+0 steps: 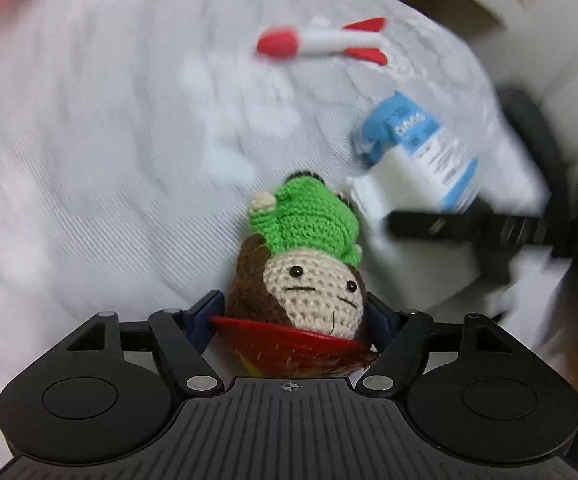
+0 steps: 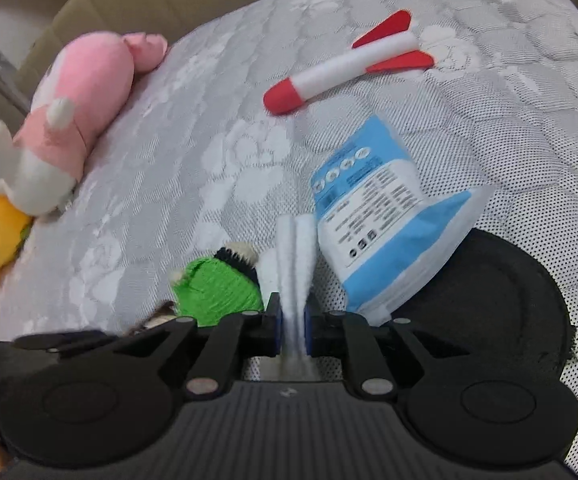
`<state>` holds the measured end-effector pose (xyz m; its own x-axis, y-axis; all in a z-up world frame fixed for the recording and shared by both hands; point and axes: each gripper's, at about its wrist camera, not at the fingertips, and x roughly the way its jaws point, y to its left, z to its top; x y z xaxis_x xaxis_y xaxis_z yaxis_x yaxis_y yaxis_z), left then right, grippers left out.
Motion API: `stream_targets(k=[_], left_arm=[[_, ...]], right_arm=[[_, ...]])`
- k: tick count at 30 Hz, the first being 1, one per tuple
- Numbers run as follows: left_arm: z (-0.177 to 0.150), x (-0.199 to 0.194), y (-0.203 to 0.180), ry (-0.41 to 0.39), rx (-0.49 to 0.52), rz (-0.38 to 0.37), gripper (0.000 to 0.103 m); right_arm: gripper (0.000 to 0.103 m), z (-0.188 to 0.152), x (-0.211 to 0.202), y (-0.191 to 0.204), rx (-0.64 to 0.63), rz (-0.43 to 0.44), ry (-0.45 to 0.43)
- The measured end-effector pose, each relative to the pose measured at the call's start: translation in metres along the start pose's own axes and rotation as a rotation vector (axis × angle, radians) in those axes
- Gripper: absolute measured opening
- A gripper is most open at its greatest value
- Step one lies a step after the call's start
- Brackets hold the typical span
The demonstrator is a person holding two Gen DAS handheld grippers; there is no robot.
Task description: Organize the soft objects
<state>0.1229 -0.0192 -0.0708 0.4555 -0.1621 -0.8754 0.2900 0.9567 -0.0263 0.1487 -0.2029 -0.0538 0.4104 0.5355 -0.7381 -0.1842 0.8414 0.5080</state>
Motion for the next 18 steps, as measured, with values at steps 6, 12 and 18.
stream_targets(k=[6,12,18], left_arm=[[-0.026,-0.002,-0.058,-0.039,0.464,0.233,0.079],[-0.024,-0.011,-0.058,-0.037,0.415,0.139,0.087],[-0.023,-0.012,-0.054,-0.020,0.389,0.123,0.091]], right_arm=[[0.012,0.003,-0.016,-0.002,0.041,0.110,-0.066],[0.013,-0.006,0.006,0.009,0.029,0.185,0.054],[0.013,-0.003,0.007,0.000,0.040,0.068,0.065]])
